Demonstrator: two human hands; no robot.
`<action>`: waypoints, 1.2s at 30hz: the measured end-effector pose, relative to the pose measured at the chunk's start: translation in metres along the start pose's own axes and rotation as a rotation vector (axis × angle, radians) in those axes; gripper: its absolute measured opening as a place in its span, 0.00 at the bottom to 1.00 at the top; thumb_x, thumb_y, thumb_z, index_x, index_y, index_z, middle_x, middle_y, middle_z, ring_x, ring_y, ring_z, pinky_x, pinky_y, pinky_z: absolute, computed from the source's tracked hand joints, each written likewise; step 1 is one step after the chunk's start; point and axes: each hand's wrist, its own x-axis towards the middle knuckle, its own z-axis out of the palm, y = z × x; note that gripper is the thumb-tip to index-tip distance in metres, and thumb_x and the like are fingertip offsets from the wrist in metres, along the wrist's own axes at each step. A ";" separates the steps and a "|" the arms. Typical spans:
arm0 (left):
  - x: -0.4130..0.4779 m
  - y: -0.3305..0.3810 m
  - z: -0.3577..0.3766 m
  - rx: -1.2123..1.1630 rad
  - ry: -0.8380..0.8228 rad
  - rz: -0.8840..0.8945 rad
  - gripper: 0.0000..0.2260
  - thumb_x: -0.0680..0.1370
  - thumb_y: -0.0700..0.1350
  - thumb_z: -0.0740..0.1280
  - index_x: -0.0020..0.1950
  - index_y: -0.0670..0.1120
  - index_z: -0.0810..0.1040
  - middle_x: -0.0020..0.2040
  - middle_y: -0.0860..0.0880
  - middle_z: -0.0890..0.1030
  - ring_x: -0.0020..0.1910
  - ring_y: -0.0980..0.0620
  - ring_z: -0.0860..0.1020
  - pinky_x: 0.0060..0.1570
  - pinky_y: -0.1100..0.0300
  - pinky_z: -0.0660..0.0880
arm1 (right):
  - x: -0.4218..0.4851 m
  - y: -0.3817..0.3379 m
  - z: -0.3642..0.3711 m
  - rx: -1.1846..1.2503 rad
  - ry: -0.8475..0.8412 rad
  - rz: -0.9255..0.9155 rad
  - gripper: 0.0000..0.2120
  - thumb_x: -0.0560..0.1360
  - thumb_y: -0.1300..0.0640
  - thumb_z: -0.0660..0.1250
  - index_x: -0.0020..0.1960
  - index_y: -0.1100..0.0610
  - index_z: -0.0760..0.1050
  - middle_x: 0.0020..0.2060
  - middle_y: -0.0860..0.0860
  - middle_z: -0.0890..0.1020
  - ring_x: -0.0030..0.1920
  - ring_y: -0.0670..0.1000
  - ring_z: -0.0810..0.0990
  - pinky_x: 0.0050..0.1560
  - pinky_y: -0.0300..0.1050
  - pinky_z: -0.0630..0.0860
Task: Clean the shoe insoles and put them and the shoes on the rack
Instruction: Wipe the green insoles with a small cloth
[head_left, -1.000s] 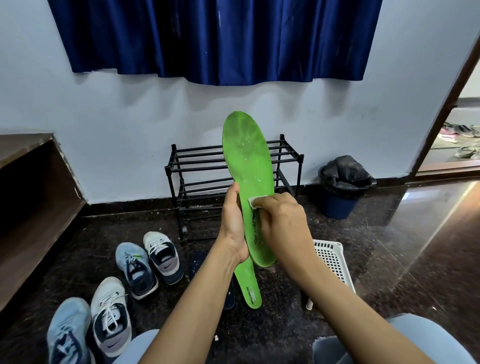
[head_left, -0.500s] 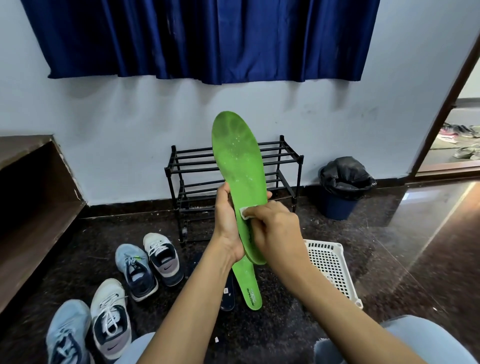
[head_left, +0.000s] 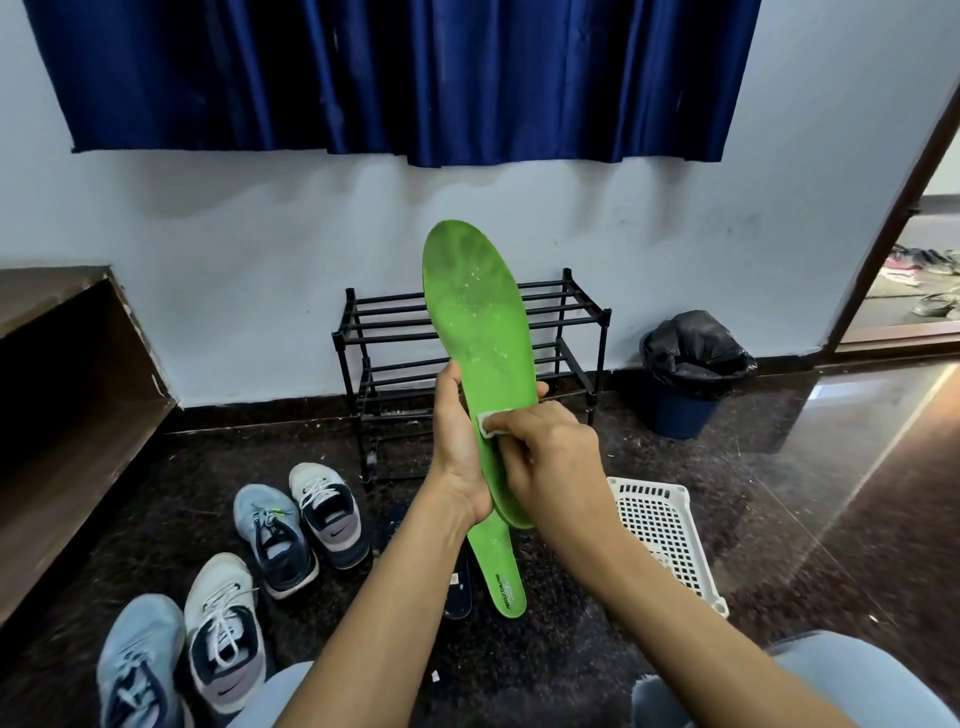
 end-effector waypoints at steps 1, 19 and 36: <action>0.000 -0.002 0.000 -0.003 0.001 0.005 0.34 0.79 0.65 0.48 0.47 0.39 0.83 0.44 0.41 0.83 0.41 0.46 0.81 0.47 0.55 0.76 | 0.002 0.000 -0.001 0.002 0.000 0.001 0.10 0.68 0.62 0.62 0.42 0.58 0.83 0.36 0.54 0.83 0.38 0.56 0.80 0.45 0.37 0.69; 0.003 -0.011 0.003 0.042 -0.001 -0.029 0.28 0.79 0.63 0.51 0.44 0.44 0.82 0.40 0.45 0.83 0.38 0.50 0.82 0.43 0.57 0.76 | 0.006 -0.002 -0.008 0.056 0.085 0.040 0.10 0.66 0.67 0.66 0.43 0.60 0.83 0.38 0.53 0.84 0.39 0.55 0.82 0.45 0.40 0.72; 0.001 -0.005 0.000 0.070 0.031 -0.069 0.34 0.80 0.62 0.49 0.62 0.35 0.78 0.57 0.36 0.81 0.49 0.43 0.81 0.49 0.57 0.78 | -0.002 -0.004 -0.004 0.039 0.026 0.031 0.11 0.67 0.63 0.62 0.43 0.57 0.83 0.38 0.53 0.84 0.41 0.55 0.81 0.47 0.38 0.70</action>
